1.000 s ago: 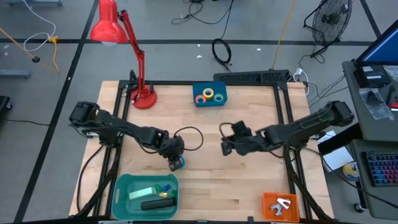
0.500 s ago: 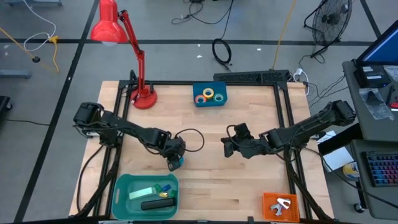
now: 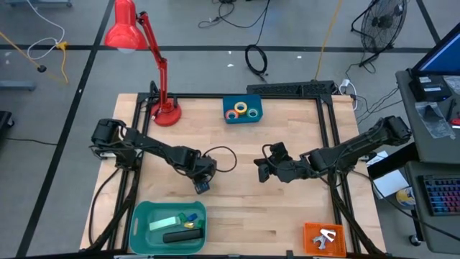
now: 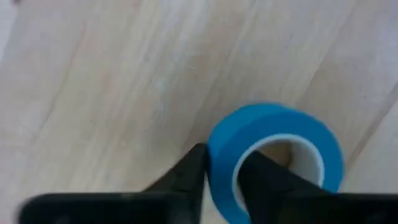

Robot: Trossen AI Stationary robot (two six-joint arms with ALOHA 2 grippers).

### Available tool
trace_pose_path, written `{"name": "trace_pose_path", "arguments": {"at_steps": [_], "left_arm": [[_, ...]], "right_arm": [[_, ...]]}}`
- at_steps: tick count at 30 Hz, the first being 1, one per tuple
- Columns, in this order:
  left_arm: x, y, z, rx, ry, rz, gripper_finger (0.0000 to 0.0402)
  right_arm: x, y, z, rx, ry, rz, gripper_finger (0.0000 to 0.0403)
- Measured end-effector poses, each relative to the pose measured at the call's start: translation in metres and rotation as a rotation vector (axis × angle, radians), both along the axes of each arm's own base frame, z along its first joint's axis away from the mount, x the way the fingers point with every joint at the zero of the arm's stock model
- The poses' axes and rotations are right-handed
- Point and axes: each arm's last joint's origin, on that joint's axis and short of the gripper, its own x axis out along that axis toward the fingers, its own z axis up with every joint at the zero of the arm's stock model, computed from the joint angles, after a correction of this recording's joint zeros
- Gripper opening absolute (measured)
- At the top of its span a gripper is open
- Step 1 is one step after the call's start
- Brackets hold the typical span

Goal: Pick and place Stapler, Stapler remover, tape
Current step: Put the blue tape into the blue bin

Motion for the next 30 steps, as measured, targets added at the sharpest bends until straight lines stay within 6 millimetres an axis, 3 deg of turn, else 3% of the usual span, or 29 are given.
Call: {"name": "trace_pose_path", "arguments": {"at_steps": [3, 10, 14, 21, 24, 30], "left_arm": [[-0.001, 0.001, 0.005, 0.005, -0.026, -0.011, 0.0037], [0.002, 0.019, 0.047, -0.021, -0.258, 0.082, 0.0037], [0.001, 0.037, 0.083, -0.027, -0.474, 0.201, 0.0037], [-0.001, 0.07, 0.124, -0.071, -0.759, 0.359, 0.0037], [-0.004, 0.082, 0.129, -0.069, -0.784, 0.4, 0.0037], [0.0, 0.107, 0.139, -0.131, -0.923, 0.484, 0.0037]], "right_arm": [[0.001, -0.001, 0.0, 0.002, -0.005, -0.005, 0.0], [0.009, -0.005, 0.012, -0.005, -0.123, 0.003, 0.0], [0.015, -0.007, 0.022, -0.005, -0.225, 0.006, 0.0], [0.023, -0.016, 0.046, -0.077, -0.43, 0.033, 0.0], [0.021, -0.029, 0.05, -0.098, -0.413, 0.069, 0.0], [0.023, -0.08, 0.038, 0.082, -0.295, 0.179, 0.0]]}}
